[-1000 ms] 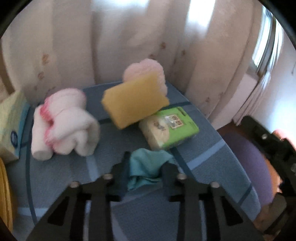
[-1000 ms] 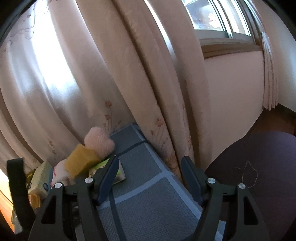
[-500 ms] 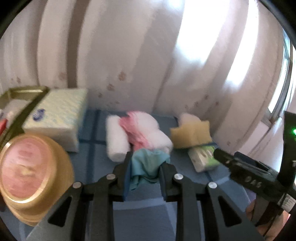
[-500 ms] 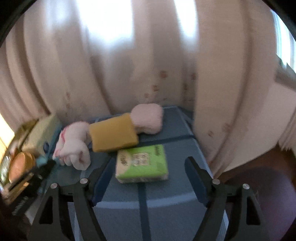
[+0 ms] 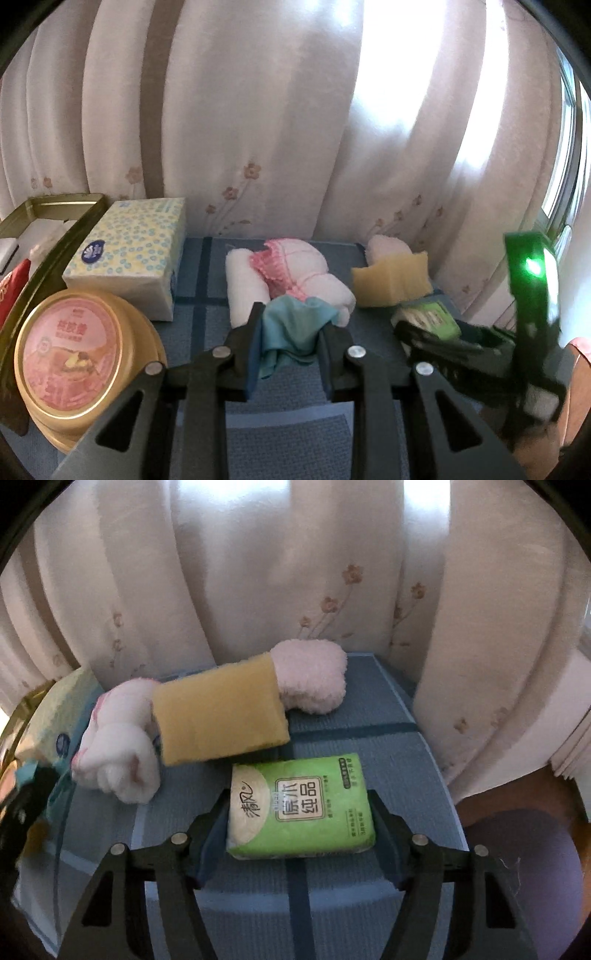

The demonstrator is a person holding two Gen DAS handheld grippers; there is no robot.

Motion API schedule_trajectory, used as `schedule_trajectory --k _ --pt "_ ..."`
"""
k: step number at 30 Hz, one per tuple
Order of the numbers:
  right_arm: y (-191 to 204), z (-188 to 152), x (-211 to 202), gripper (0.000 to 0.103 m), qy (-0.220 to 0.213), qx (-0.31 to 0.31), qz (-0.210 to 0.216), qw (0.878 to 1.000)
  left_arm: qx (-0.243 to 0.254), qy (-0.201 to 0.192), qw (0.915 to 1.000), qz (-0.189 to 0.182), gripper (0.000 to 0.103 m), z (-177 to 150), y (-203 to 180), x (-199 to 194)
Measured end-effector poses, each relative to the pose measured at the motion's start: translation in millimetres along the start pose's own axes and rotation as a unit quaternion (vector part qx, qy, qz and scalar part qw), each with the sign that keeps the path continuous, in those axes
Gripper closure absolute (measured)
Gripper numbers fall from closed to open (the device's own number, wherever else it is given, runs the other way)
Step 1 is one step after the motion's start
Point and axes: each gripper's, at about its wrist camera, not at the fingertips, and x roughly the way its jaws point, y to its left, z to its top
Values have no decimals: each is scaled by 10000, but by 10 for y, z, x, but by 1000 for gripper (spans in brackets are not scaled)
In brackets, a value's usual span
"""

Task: Organize soft objects
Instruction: 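Grasp the green tissue pack with the right tool while the left tool holds the cloth, then carry the teal cloth and green tissue pack over the gold tray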

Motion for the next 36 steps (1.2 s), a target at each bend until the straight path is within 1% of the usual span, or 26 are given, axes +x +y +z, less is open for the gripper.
schedule_trajectory --k 3,5,7,8,9,11,13,15,17,18,21,24,30,36 --pt "-45 -165 -183 33 -205 320 68 9993 -39 -50 10000 21 79 -1 -2 -22" --pt "-33 -270 -374 33 -592 498 4 9970 -21 -118 9999 23 79 -5 -9 -50" --pt "43 -320 -502 33 -978 594 4 9934 44 -281 9996 60 79 -17 -27 -107" --pt "77 -371 -598 33 -1235 674 8 9900 93 -389 9991 111 79 -19 -36 -146" --pt "121 -352 -644 33 -1378 733 9 9878 173 -550 9982 191 79 -26 -50 -202" --pt "161 -418 -796 32 -1916 915 46 9772 300 -780 9960 305 79 -43 -65 -289" --pt "315 -352 -871 32 -2307 1009 -55 9678 426 -1052 9927 410 78 -63 -69 -395" --pt "442 -331 -952 32 -2514 1000 -145 9626 501 -1253 9895 517 78 -70 -51 -466" --pt "566 -344 -1003 32 -2672 948 -173 9588 647 -1490 9842 708 78 -87 -27 -548" --pt "630 -359 -1036 32 -2763 881 -194 9568 693 -1536 9828 758 78 -86 -18 -569" --pt "804 -389 -1082 32 -2873 579 -323 9555 690 -1568 9821 790 78 -70 53 -603" --pt "922 -402 -1108 32 -2877 387 -252 9566 594 -1506 9833 833 78 -44 139 -599" --pt "933 -464 -1150 32 -2897 582 -249 9550 638 -1530 9827 823 78 -61 179 -661" --pt "980 -494 -1154 32 -2896 576 -279 9550 444 -1472 9847 823 78 -60 310 -669"
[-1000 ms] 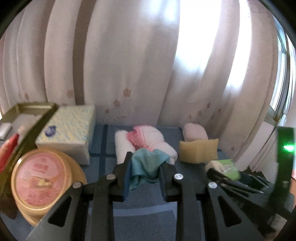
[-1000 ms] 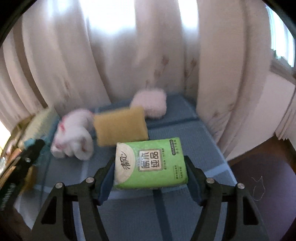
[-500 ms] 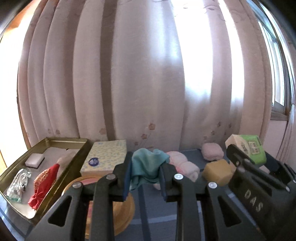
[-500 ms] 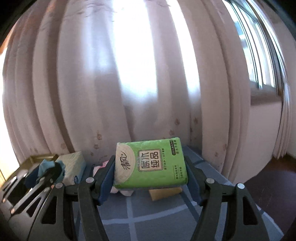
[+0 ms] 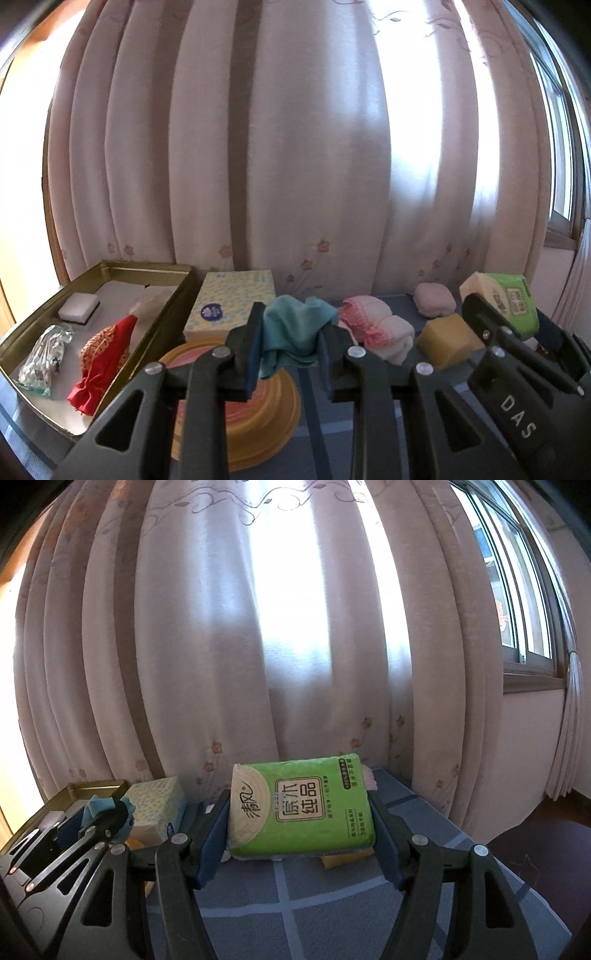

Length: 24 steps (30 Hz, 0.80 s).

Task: Organize soft objects
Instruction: 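Carry the teal cloth and green tissue pack over the gold tray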

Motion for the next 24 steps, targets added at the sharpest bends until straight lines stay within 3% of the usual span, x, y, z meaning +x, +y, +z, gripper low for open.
schedule_trajectory --k 24 --pt "428 -91 -85 32 35 -31 354 9994 -415 -25 9991 15 78 -60 421 -131"
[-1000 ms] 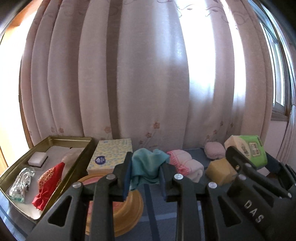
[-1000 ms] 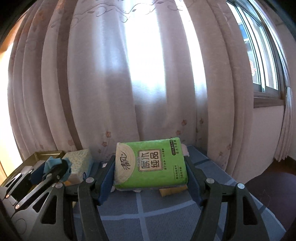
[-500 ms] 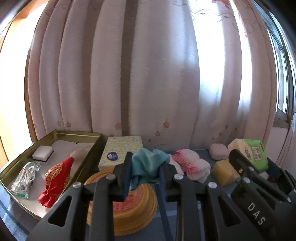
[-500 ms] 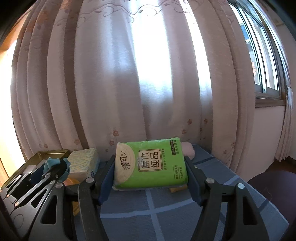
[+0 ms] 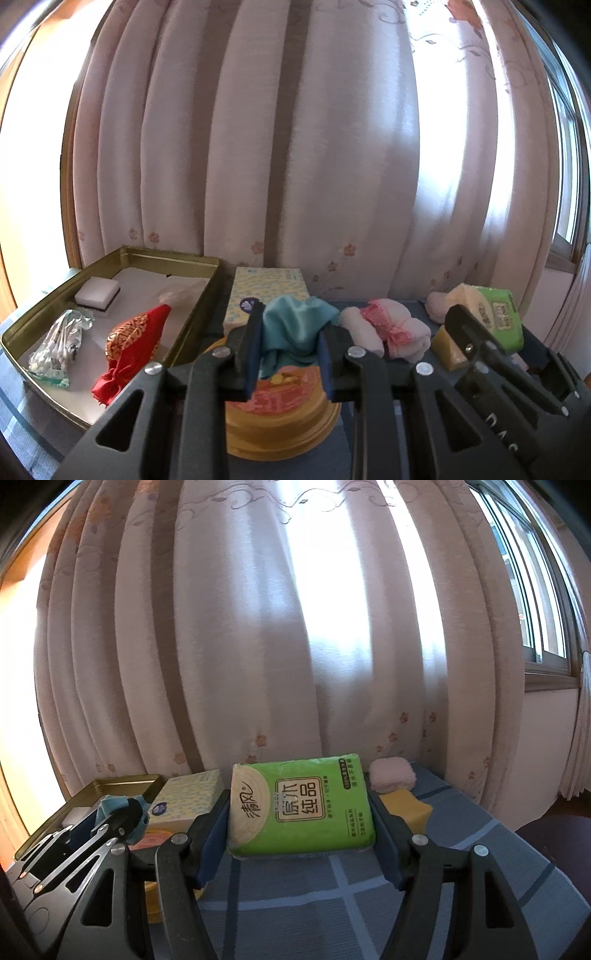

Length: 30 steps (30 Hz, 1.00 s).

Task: Organize soft objects
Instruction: 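Carry the teal cloth and green tissue pack over the gold tray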

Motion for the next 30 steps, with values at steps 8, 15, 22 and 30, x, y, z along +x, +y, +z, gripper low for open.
schedule_trajectory --k 8,15,22,30 --pt "192 -35 -11 32 24 -69 118 9999 -256 67 9996 15 78 -8 194 -7" --pt "310 -63 -42 32 3 -117 205 9997 -306 48 9994 125 78 -17 323 -55" --pt "474 -93 -55 32 27 -226 323 9992 -290 -5 9992 279 78 -20 460 -115" --pt "818 -154 0 32 106 -425 668 9968 -321 39 9979 568 78 12 734 -139"
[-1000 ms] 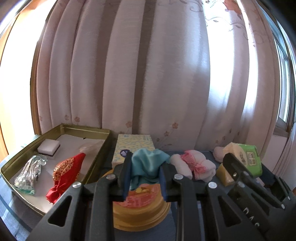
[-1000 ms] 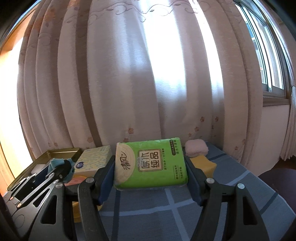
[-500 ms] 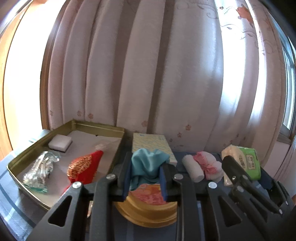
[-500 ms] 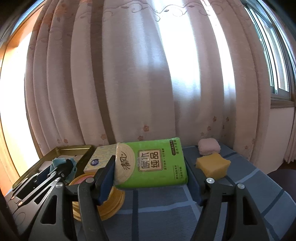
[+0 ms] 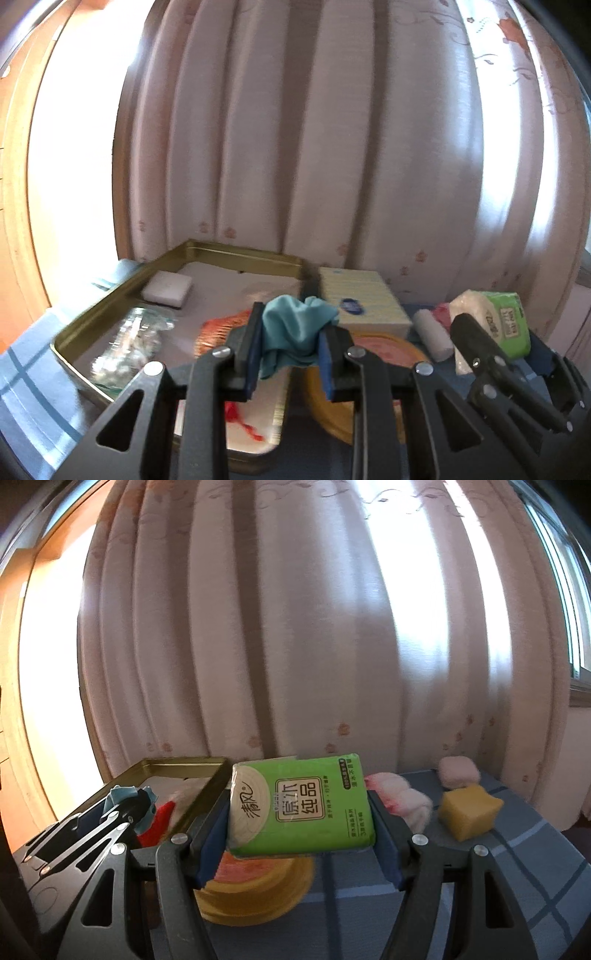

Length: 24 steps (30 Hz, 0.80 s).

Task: Organize soft objects
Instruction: 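Carry the teal cloth and green tissue pack over the gold tray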

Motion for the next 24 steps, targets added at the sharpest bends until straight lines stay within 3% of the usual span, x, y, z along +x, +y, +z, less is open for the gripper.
schedule_trajectory --k 12,20,24 --pt "442 31 208 32 259 -135 485 9984 -150 94 9988 455 79 73 483 63" --pt "661 542 628 32 510 157 754 9957 116 -13 9971 758 78 501 641 161" --pt "820 756 967 32 688 191 808 9942 111 215 9958 887 78 771 740 410"
